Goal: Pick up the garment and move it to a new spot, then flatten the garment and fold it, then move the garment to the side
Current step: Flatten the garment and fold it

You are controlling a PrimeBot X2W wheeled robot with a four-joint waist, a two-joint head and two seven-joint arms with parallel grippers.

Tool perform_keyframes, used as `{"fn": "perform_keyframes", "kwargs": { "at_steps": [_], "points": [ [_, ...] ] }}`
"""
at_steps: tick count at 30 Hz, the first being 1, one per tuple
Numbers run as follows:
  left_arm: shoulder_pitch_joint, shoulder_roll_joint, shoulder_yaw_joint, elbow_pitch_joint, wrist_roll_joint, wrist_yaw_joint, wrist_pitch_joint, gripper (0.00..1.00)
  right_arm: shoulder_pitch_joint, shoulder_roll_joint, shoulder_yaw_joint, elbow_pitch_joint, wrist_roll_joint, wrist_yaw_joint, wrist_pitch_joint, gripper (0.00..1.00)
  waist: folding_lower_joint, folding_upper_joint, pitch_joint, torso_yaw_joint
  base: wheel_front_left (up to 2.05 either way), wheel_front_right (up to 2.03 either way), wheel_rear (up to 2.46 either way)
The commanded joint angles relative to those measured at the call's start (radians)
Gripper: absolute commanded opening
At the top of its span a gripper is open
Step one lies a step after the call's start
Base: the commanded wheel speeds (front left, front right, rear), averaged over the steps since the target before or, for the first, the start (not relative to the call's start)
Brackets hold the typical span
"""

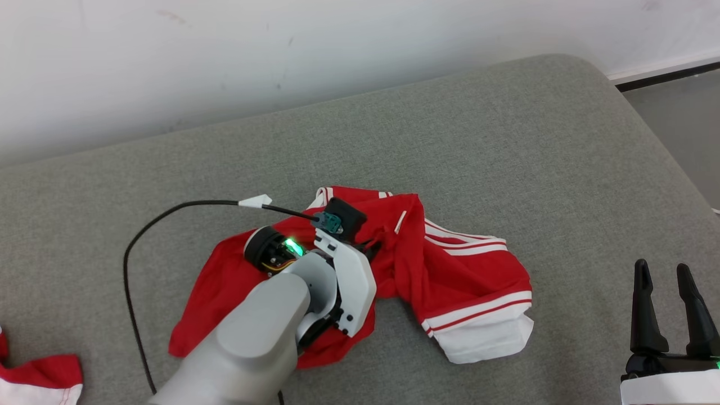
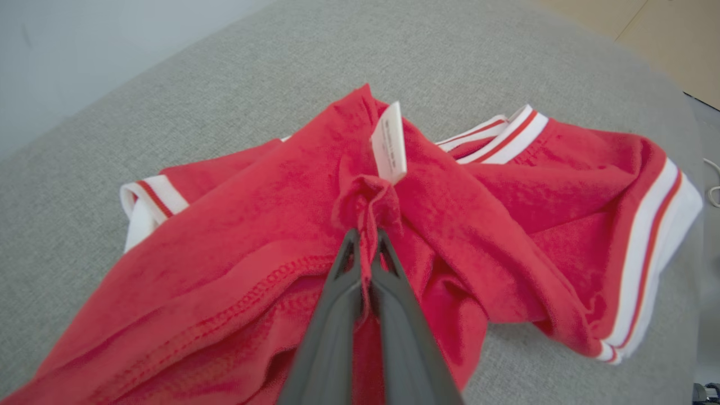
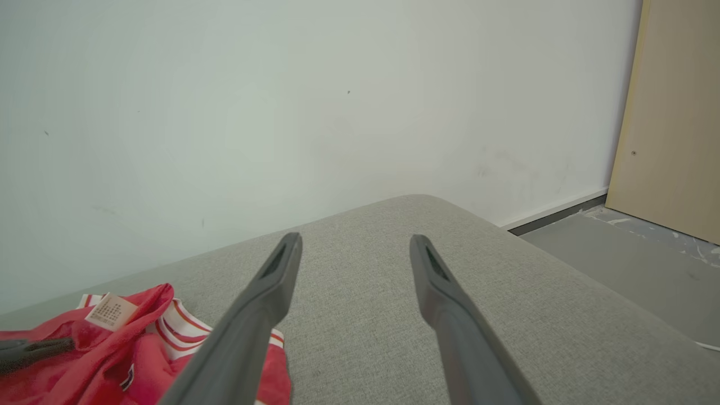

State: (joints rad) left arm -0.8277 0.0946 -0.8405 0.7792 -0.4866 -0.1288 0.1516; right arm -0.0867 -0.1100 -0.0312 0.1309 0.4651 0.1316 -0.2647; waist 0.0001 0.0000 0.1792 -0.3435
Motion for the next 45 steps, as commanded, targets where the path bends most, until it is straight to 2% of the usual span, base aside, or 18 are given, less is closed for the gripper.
{"fn": "perform_keyframes", "kwargs": {
  "at_steps": [1, 8, 12, 18, 24, 29, 33, 36, 42, 43, 44, 45],
  "points": [
    [-0.017, -0.003, -0.01, 0.01, -0.011, -0.002, -0.016, 0.0, -0.011, -0.004, 0.001, 0.004, -0.006, -0.002, 0.001, 1.0, -0.0001, 0.0, 0.0, 0.002, 0.0, 0.0, 0.0],
    [-0.041, -0.013, -0.022, -0.014, -0.038, -0.003, -0.092, 0.0, 0.007, -0.013, -0.016, 0.011, -0.01, -0.002, 0.001, 1.0, -0.0001, 0.0, -0.031, 0.041, 0.0, 0.0, 0.0],
    [-0.041, -0.018, -0.004, -0.051, -0.069, -0.002, -0.135, 0.0, 0.018, -0.022, -0.009, 0.013, -0.015, -0.002, 0.001, 1.0, -0.0001, 0.0, -0.06, 0.088, 0.0, 0.0, 0.0],
    [0.005, 0.01, 0.043, -0.144, -0.139, -0.002, -0.155, 0.0, 0.034, -0.042, -0.012, 0.017, -0.011, -0.002, 0.001, 1.0, -0.0001, 0.0, -0.091, 0.168, 0.0, 0.0, 0.0],
    [0.086, 0.12, 0.073, -0.341, -0.172, 0.002, -0.161, 0.0, 0.046, -0.054, -0.007, 0.02, -0.01, -0.002, 0.001, 1.0, -0.0001, 0.0, -0.114, 0.251, 0.0, 0.0, 0.0],
    [0.23, 0.238, 0.067, -0.537, -0.158, 0.038, -0.165, 0.0, 0.053, -0.063, -0.011, 0.025, -0.007, -0.002, 0.001, 1.0, -0.0001, 0.0, -0.114, 0.298, 0.0, 0.0, 0.0],
    [0.366, 0.304, 0.054, -0.653, -0.174, 0.066, -0.167, 0.0, 0.066, -0.055, -0.011, 0.021, -0.016, -0.002, 0.001, 1.0, -0.0001, 0.0, -0.111, 0.32, 0.0, 0.0, 0.0],
    [0.444, 0.339, 0.039, -0.692, -0.171, 0.089, -0.173, 0.0, 0.064, -0.053, -0.011, 0.021, -0.019, -0.002, 0.001, 1.0, -0.0001, 0.0, -0.109, 0.33, 0.0, 0.0, 0.0],
    [0.538, 0.355, 0.03, -0.666, -0.164, 0.125, -0.224, 0.0, 0.054, -0.063, -0.005, 0.029, -0.014, -0.002, 0.001, 1.0, -0.0001, 0.0, -0.104, 0.343, 0.0, 0.0, 0.0],
    [0.545, 0.358, 0.027, -0.656, -0.158, 0.123, -0.234, 0.15, 0.053, -0.065, -0.005, 0.03, -0.011, -0.002, 0.001, 1.0, -0.0001, 0.0, -0.105, 0.344, 0.0, 0.0, 0.0],
    [0.558, 0.353, 0.026, -0.642, -0.168, 0.122, -0.24, 0.45, 0.053, -0.068, -0.004, 0.031, -0.009, -0.002, 0.001, 1.0, -0.0001, 0.0, -0.106, 0.345, 0.0, 0.0, 0.0],
    [0.566, 0.347, 0.029, -0.632, -0.175, 0.125, -0.25, 1.0, 0.053, -0.069, -0.003, 0.032, -0.007, -0.002, 0.001, 1.0, -0.0001, 0.0, -0.106, 0.345, 0.0, 0.0, 0.0]
  ]
}}
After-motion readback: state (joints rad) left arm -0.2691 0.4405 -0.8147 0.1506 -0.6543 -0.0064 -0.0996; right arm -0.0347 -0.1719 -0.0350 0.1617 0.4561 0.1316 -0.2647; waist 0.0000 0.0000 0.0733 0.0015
